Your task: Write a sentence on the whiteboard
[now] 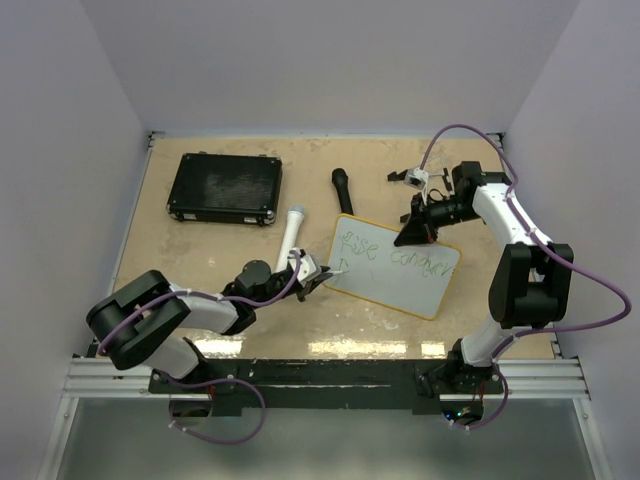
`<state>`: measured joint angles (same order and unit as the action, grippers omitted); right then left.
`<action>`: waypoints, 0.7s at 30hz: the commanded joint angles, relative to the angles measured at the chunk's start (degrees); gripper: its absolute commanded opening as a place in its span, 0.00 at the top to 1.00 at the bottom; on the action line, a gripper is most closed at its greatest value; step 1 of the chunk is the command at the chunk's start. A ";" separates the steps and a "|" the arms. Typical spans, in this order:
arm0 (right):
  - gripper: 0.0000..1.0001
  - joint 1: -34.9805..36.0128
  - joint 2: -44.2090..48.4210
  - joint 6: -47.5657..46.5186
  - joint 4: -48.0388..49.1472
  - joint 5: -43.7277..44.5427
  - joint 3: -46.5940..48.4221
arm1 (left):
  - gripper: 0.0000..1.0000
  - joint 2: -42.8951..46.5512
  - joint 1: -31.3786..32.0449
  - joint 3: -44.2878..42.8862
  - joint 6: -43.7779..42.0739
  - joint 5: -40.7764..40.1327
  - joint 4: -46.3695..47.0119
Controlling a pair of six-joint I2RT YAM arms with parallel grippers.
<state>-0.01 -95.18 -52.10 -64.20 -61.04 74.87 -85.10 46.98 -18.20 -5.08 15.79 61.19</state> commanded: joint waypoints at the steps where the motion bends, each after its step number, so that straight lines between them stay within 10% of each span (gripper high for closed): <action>1: 1.00 0.19 2.54 -1.52 1.54 -1.37 -0.08 | 1.00 2.92 -1.10 1.41 -0.72 -3.84 1.39; 21: 1.00 0.10 3.59 -2.74 0.93 -1.89 -0.52 | 1.00 22.93 -0.23 5.10 3.76 2.23 -8.25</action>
<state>-0.01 -94.43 -52.16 -63.99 -60.93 74.50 -69.49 46.22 -13.17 -4.51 15.42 56.38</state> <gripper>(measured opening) 0.047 0.165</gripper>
